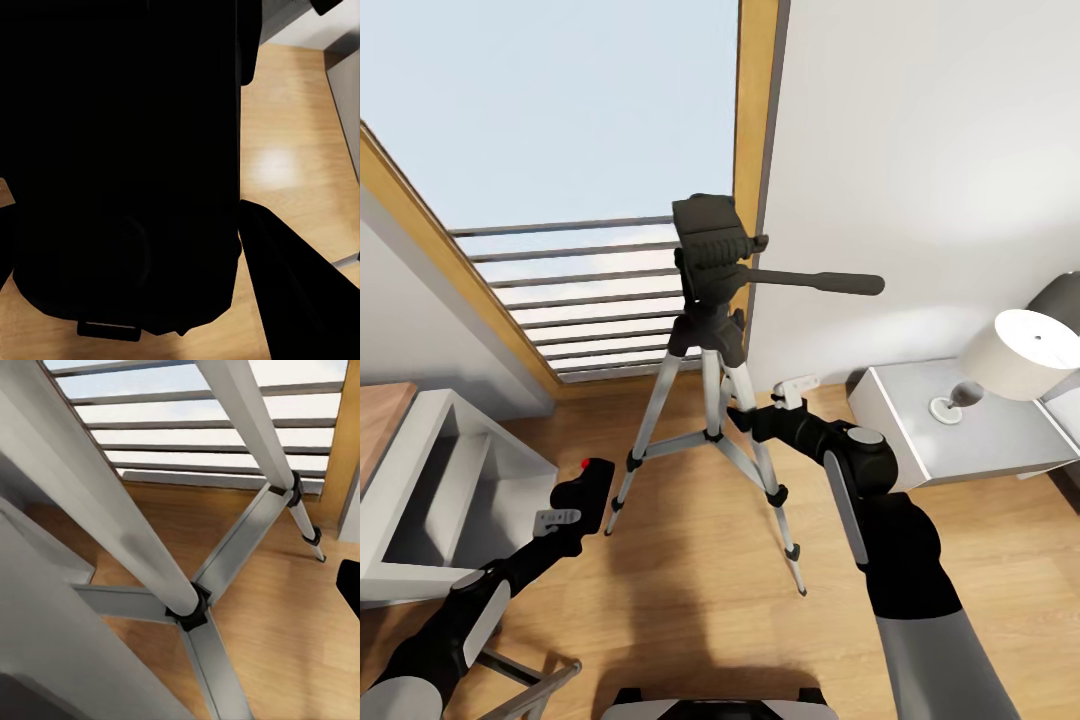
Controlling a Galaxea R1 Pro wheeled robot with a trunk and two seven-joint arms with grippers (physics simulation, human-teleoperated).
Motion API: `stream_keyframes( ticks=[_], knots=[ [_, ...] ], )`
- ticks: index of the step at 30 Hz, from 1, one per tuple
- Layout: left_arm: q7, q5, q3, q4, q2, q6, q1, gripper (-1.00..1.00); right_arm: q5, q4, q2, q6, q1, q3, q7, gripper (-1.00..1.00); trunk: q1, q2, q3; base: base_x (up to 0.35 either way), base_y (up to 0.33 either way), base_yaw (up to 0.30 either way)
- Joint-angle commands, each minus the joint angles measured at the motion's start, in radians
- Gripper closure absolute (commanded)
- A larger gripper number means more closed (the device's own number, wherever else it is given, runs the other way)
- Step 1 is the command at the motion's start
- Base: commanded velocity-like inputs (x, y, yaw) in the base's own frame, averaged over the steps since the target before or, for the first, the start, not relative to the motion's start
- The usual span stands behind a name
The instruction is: Attach the digital camera to the camera tripod in the bedroom.
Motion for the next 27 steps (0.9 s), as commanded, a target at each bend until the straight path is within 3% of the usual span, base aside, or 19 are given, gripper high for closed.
stream_keyframes(
  ticks=[1, 10, 27],
  knots=[
    [-0.006, 0.008, 0.002, 0.0, 0.0, 0.006, 0.0, 1.0, 0.006, -0.001, 0.001, 0.004, -0.001, -0.001, 0.006, -1.0, 0.001, -0.002, -0.001, 0.0, 0.0, 0.0],
    [-0.006, 0.007, 0.002, 0.0, -0.001, 0.006, 0.0, 1.0, 0.0, -0.002, -0.001, 0.006, -0.002, -0.001, 0.017, -1.0, 0.001, -0.002, -0.001, 0.0, 0.0, 0.0],
    [-0.006, 0.007, 0.002, 0.001, -0.001, 0.006, 0.0, 1.0, -0.004, -0.003, -0.015, 0.014, -0.002, 0.0, 0.144, -1.0, 0.001, -0.002, -0.001, 0.0, 0.0, 0.0]
  ],
)
